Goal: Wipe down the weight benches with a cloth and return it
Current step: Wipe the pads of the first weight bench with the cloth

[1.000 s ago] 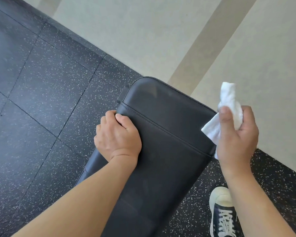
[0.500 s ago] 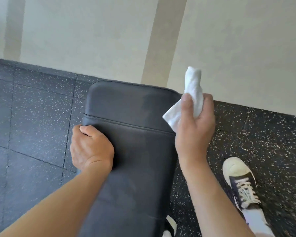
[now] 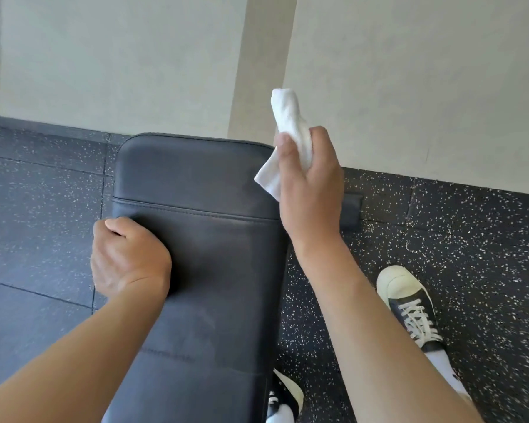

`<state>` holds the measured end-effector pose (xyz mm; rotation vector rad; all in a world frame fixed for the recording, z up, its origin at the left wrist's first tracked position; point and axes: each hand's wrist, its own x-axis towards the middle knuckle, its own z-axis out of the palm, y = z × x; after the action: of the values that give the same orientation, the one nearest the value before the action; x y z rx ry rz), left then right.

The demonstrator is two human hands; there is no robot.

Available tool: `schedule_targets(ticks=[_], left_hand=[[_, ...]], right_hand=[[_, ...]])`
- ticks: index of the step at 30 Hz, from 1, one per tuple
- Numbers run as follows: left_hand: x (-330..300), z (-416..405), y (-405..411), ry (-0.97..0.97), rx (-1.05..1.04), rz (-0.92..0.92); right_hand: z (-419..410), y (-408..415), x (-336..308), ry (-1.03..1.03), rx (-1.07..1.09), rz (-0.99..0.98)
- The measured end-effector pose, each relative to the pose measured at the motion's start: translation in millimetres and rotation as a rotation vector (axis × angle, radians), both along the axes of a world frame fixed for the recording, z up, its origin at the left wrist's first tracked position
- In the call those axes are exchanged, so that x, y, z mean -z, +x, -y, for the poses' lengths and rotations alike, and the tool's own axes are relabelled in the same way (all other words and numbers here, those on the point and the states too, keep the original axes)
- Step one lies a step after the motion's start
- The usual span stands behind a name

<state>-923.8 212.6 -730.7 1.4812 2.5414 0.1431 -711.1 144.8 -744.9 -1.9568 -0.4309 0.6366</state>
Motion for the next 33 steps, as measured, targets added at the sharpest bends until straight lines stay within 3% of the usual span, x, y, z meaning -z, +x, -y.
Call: schedule_targets(ticks=[3, 8, 16, 21, 24, 26, 31, 33], left_hand=[[0.2, -0.4, 0.0, 0.008, 0.009, -0.001], [2.0, -0.7, -2.5, 0.015, 0.020, 0.002], [-7.7, -0.1, -1.1, -0.045, 0.023, 0.075], [-17.1, -2.2, -11.2, -0.115, 0.031, 0.248], [-24.7, 6.5, -38.4, -0.125, 0.191, 0.487], [-28.2, 31.4, -72.7, -0.145, 0.289, 0.550], [-22.8, 108.3, -142.5, -0.155, 0.331, 0.257], [-16.8, 110.7, -143.3, -0.153, 0.324, 0.209]], right_hand=[[38.7, -29.4, -2.7, 0.064, -0.006, 0.205], [67.9, -62.5, -10.6, 0.030, -0.254, 0.487], [-46.1, -43.5, -36.1, -0.111, -0.505, 0.728], [-76.2, -92.9, -40.4, -0.096, -0.676, 0.781], [-40.2, -129.9, -41.2, 0.001, -0.783, 0.788], [-3.1, -144.5, -40.8, 0.095, -0.894, 0.808], [53.2, -119.1, -40.0, 0.264, -1.329, 0.974], [31.2, -96.6, -37.8, 0.312, -1.318, 1.071]])
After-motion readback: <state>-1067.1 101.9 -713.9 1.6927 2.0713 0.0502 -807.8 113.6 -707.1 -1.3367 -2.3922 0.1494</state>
